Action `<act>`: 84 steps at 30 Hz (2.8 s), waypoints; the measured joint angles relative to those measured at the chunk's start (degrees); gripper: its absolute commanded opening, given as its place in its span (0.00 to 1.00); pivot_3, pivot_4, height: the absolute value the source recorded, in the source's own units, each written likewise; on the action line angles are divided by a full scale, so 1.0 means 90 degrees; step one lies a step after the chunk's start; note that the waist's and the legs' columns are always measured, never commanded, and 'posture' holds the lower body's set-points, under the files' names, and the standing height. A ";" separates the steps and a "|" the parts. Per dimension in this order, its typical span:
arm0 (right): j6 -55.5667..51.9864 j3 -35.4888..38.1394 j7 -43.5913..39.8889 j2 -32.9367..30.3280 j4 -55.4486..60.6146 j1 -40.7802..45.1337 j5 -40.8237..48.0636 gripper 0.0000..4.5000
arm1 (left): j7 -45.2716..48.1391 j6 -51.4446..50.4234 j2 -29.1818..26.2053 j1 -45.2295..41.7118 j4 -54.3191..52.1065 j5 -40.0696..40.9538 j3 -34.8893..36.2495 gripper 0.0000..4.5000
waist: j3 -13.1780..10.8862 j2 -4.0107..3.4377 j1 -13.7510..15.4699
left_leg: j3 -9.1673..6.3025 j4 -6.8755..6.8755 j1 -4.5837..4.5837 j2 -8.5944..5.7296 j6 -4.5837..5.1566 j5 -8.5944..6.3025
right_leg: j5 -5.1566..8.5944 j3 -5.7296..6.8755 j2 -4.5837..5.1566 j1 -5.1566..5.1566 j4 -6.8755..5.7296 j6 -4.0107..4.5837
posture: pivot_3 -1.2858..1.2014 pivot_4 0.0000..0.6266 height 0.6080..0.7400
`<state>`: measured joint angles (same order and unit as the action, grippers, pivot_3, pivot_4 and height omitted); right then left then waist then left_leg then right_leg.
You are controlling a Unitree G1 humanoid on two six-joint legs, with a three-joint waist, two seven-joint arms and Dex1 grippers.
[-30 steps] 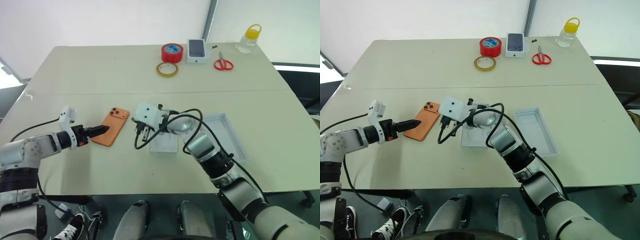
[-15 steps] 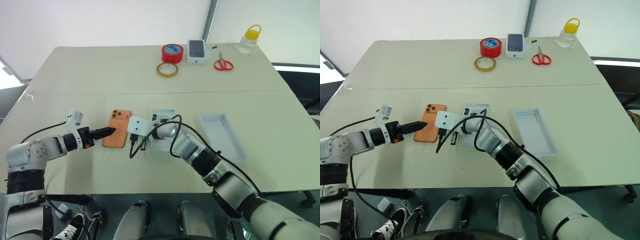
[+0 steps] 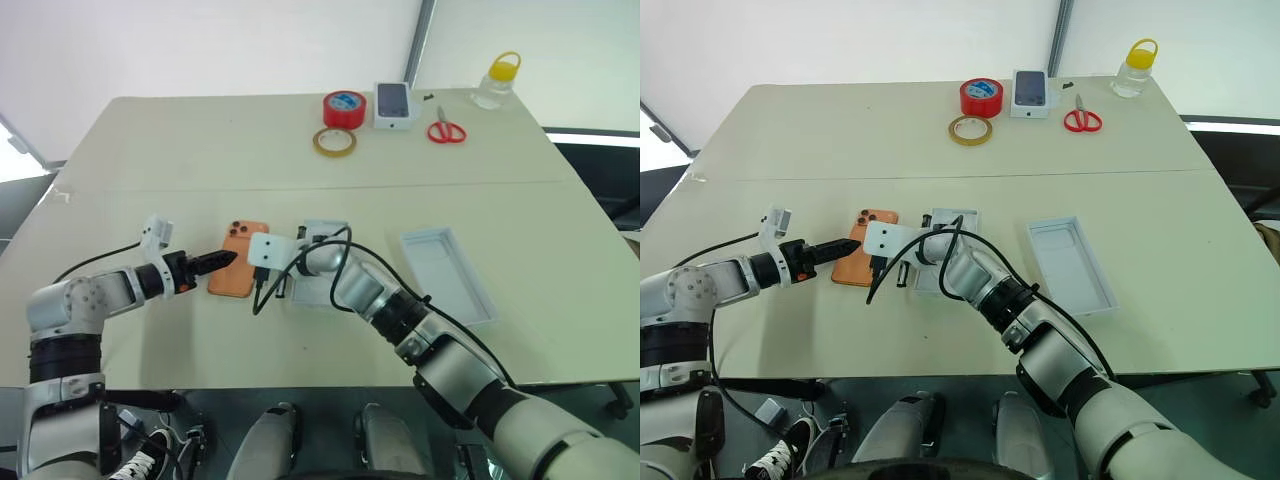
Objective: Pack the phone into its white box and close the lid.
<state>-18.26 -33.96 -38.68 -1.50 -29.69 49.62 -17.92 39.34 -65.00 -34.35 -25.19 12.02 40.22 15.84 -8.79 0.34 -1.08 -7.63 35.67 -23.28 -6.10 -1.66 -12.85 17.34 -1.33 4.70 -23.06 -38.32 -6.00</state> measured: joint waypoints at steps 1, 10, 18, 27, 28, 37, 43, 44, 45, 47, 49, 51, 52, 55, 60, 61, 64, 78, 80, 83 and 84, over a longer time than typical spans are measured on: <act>0.0001 0.0004 0.0000 0.0000 -0.0005 0.0000 0.0001 0.01 | -0.0053 -0.0062 0.0043 -0.0007 -0.0109 -0.0023 -0.0023 0.90 | 0.0002 0.0000 0.0001 | 0.0000 0.0000 0.0000 0.0000 0.0000 0.0000 | 0.0000 0.0000 0.0000 0.0000 0.0000 0.0000 | 0.52 0.24 1.00; 0.0089 0.0005 0.0009 0.0003 -0.0047 -0.0004 -0.0019 0.01 | -0.0132 -0.0353 0.0247 -0.0094 -0.0323 -0.0027 -0.0063 0.90 | 0.0006 -0.0001 -0.0008 | 0.0000 0.0000 0.0000 0.0000 0.0000 0.0000 | 0.0000 0.0000 -0.0001 -0.0001 0.0001 0.0000 | 0.52 0.24 1.00; 0.0186 0.0006 0.0014 0.0028 -0.0044 -0.0034 -0.0117 0.00 | -0.0246 -0.0445 0.0435 0.0014 -0.0019 0.0064 0.0348 0.50 | 0.0006 0.0000 -0.0042 | 0.0000 -0.0002 -0.0002 0.0001 -0.0001 0.0001 | 0.0000 -0.0001 -0.0002 -0.0005 0.0001 0.0000 | 0.52 0.24 1.00; 0.0191 0.0014 0.0015 0.0026 -0.0043 -0.0039 -0.0131 0.00 | -0.0257 -0.0646 0.0580 0.0044 0.0049 0.0235 0.0581 0.50 | 0.0006 0.0001 -0.0039 | 0.0000 -0.0001 -0.0002 0.0002 -0.0001 0.0001 | 0.0000 -0.0001 -0.0002 -0.0004 0.0001 0.0000 | 0.52 0.24 1.00; 0.0197 0.0014 0.0015 0.0025 -0.0042 -0.0043 -0.0132 0.00 | -0.0260 -0.0667 0.0593 0.0052 0.0055 0.0261 0.0607 0.44 | 0.0006 0.0001 -0.0040 | 0.0000 -0.0001 -0.0002 0.0002 -0.0001 0.0001 | 0.0000 -0.0001 -0.0002 -0.0004 0.0001 0.0000 | 0.52 0.24 1.00; 0.0253 0.0030 0.0017 0.0028 0.0006 -0.0123 -0.0170 0.00 | -0.0322 -0.1103 0.0721 0.0104 0.0074 0.0666 0.0891 0.01 | 0.0013 0.0008 -0.0104 | -0.0002 -0.0003 0.0000 0.0003 -0.0001 0.0000 | 0.0000 0.0000 -0.0003 -0.0003 -0.0001 0.0000 | 0.52 0.24 1.00; 0.0296 0.0096 0.0026 0.0001 0.0047 -0.0172 -0.0134 0.00 | -0.0514 -0.1255 0.0818 0.0151 0.0065 0.0822 0.1080 0.01 | 0.0013 0.0008 -0.0131 | -0.0003 -0.0002 -0.0001 0.0003 -0.0001 0.0000 | 0.0000 0.0001 -0.0003 -0.0003 0.0000 0.0000 | 0.52 0.24 1.00; 0.0322 0.0158 0.0037 0.0004 0.0071 -0.0214 -0.0078 0.00 | -0.0564 -0.1308 0.0873 0.0157 0.0072 0.0873 0.1168 0.01 | 0.0012 0.0008 -0.0129 | -0.0004 -0.0002 -0.0002 0.0003 -0.0001 0.0001 | 0.0000 0.0001 -0.0003 -0.0003 0.0000 0.0000 | 0.52 0.24 1.00; 0.0335 0.0258 0.0042 -0.0001 0.0111 -0.0274 0.0014 0.00 | -0.0635 -0.1355 0.0943 0.0156 0.0083 0.0921 0.1270 0.01 | 0.0012 0.0009 -0.0126 | -0.0005 -0.0001 -0.0004 0.0003 -0.0001 0.0000 | 0.0000 0.0002 -0.0002 -0.0004 0.0000 0.0000 | 0.52 0.24 1.00; 0.0335 0.0520 -0.0008 -0.0022 0.0245 -0.0386 0.0220 0.00 | -0.0775 -0.1440 0.1068 0.0161 0.0121 0.1011 0.1467 0.01 | 0.0007 0.0018 -0.0144 | -0.0005 0.0001 -0.0012 0.0003 -0.0001 0.0001 | 0.0000 0.0002 -0.0003 -0.0013 -0.0001 0.0000 | 0.52 0.24 1.00; 0.0147 0.0922 -0.0313 -0.0072 0.0620 -0.0525 0.0730 0.00 | -0.0897 -0.1393 0.1197 0.0172 0.0112 0.1091 0.1685 0.01 | 0.0002 0.0022 -0.0156 | -0.0005 0.0001 -0.0016 0.0004 -0.0002 0.0001 | 0.0000 0.0002 -0.0003 -0.0011 -0.0002 0.0000 | 0.52 0.24 1.00; -0.0222 0.1414 -0.0824 -0.0225 0.1311 -0.0642 0.1455 0.18 | -0.0989 -0.1145 0.1363 0.0261 0.0036 0.1171 0.1908 0.00 | -0.0003 0.0029 -0.0160 | -0.0005 0.0000 -0.0020 0.0006 -0.0002 0.0001 | -0.0001 0.0001 -0.0003 -0.0003 -0.0001 0.0000 | 0.52 0.24 1.00; -0.0281 0.1530 -0.1077 -0.0408 0.1708 -0.0711 0.1673 0.29 | -0.1044 -0.1009 0.1422 0.0313 -0.0060 0.1171 0.1921 0.00 | -0.0003 0.0030 -0.0157 | -0.0005 0.0000 -0.0020 0.0006 -0.0001 0.0001 | -0.0001 0.0003 -0.0003 -0.0005 0.0002 0.0000 | 0.52 0.24 1.00; 0.0011 0.1473 -0.1945 -0.1417 0.2780 -0.1247 0.1918 0.63 | -0.1148 -0.0850 0.1509 0.0503 -0.0332 0.1275 0.2037 0.00 | 0.0000 0.0036 -0.0132 | -0.0005 0.0001 -0.0020 0.0004 0.0007 -0.0005 | -0.0001 0.0007 -0.0001 -0.0005 0.0017 -0.0001 | 0.52 0.24 1.00; 0.0318 0.1418 -0.2900 -0.2385 0.3464 -0.2056 0.2396 0.63 | -0.1356 -0.0827 0.1681 0.0528 -0.0411 0.1581 0.2146 0.00 | -0.0007 0.0040 -0.0150 | -0.0004 0.0002 -0.0020 0.0008 0.0026 -0.0016 | -0.0002 0.0006 -0.0002 0.0015 0.0010 0.0000 | 0.52 0.24 1.00; 0.0601 0.1378 -0.2988 -0.2587 0.3531 -0.2124 0.2360 0.63 | -0.1403 -0.0865 0.1718 0.0478 -0.0410 0.1659 0.2146 0.00 | -0.0008 0.0042 -0.0150 | -0.0004 0.0002 -0.0020 0.0008 0.0026 -0.0016 | -0.0002 0.0007 -0.0002 0.0016 0.0011 0.0000 | 0.52 0.24 1.00; 0.1055 0.1332 -0.3080 -0.2833 0.3526 -0.2357 0.2266 0.63 | -0.1514 -0.0865 0.1730 0.0418 -0.0428 0.1786 0.2130 0.00 | -0.0009 0.0045 -0.0159 | -0.0004 0.0000 -0.0019 0.0009 0.0024 -0.0015 | -0.0002 0.0006 -0.0002 0.0016 0.0012 0.0000 | 0.52 0.24 1.00; 0.1438 0.1042 -0.2693 -0.2817 0.3150 -0.2495 0.1790 0.07 | -0.1817 -0.0832 0.1726 0.0415 -0.0612 0.1962 0.1875 0.00 | -0.0018 0.0060 -0.0098 | -0.0004 0.0004 -0.0019 0.0008 0.0004 -0.0003 | -0.0002 0.0006 -0.0002 0.0021 0.0014 0.0001 | 0.52 0.24 1.00; 0.1470 0.1053 -0.2663 -0.2810 0.3146 -0.2492 0.1771 0.00 | -0.1845 -0.0832 0.1721 0.0414 -0.0654 0.2007 0.1875 0.00 | -0.0018 0.0059 -0.0107 | -0.0003 0.0004 -0.0019 0.0008 0.0004 -0.0003 | -0.0002 0.0006 -0.0002 0.0021 0.0014 0.0001 | 0.52 0.24 1.00; 0.1495 0.1046 -0.2657 -0.2802 0.3139 -0.2492 0.1761 0.00 | -0.1917 -0.0801 0.1722 0.0410 -0.0667 0.2016 0.1868 0.00 | -0.0018 0.0060 -0.0107 | -0.0004 0.0004 -0.0019 0.0008 0.0004 -0.0002 | -0.0002 0.0007 -0.0002 0.0022 0.0014 0.0001 | 0.52 0.24 1.00; 0.1477 0.1048 -0.2646 -0.2777 0.3139 -0.2490 0.1762 0.00 | -0.1967 -0.0800 0.1728 0.0391 -0.0667 0.2030 0.1868 0.00 | -0.0018 0.0060 -0.0106 | -0.0004 0.0005 -0.0019 0.0008 0.0004 -0.0002 | -0.0002 0.0007 -0.0002 0.0022 0.0014 0.0001 | 0.52 0.24 1.00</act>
<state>-4.97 -24.53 -62.50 -26.49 -1.44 27.21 -2.07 21.63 -72.20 -18.80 -21.67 6.01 58.49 32.65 -8.95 0.88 -2.04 -7.66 35.71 -23.44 -6.03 -1.63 -12.87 17.32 -1.27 4.67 -22.87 -38.19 -6.00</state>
